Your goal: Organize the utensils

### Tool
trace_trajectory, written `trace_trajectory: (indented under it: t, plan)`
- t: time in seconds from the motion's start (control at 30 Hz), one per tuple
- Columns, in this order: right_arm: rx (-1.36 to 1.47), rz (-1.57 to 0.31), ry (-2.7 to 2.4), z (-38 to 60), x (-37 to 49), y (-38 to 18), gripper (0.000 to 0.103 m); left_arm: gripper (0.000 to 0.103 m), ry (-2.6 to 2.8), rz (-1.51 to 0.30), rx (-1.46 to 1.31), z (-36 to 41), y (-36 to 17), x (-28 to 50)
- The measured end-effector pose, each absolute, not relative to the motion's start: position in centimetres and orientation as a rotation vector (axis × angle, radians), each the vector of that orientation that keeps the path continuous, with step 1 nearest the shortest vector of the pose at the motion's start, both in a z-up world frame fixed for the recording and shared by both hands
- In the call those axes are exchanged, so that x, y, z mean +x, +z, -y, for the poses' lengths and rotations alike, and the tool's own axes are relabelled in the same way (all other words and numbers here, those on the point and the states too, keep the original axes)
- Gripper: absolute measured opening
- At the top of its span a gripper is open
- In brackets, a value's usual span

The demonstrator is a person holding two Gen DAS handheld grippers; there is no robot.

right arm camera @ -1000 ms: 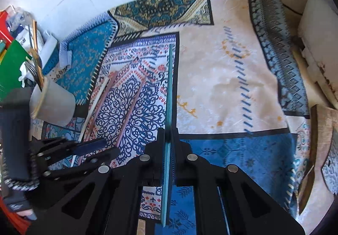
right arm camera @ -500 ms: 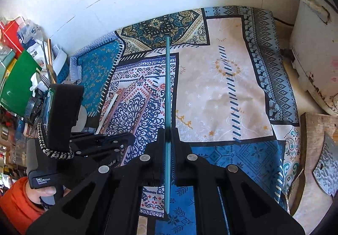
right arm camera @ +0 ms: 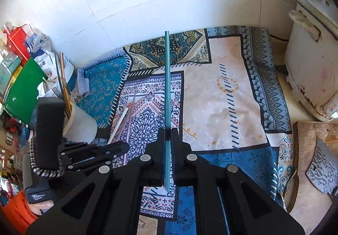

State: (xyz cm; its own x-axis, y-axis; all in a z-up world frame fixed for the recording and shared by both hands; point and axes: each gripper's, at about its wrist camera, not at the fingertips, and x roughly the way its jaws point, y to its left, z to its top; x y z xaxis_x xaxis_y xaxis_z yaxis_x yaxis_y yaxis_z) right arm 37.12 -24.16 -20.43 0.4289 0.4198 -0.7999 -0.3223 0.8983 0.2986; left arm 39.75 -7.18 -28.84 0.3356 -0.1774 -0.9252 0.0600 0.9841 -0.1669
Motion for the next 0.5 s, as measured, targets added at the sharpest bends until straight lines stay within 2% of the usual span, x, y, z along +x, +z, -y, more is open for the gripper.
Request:
trace_trajectory:
  t: [0.5]
  plan:
    - [0.083,-0.957,0.464,21.5,36.6,-17.1,0.001,0.001,-0.141,-0.988,-0.124,3.8,-20.5,36.3]
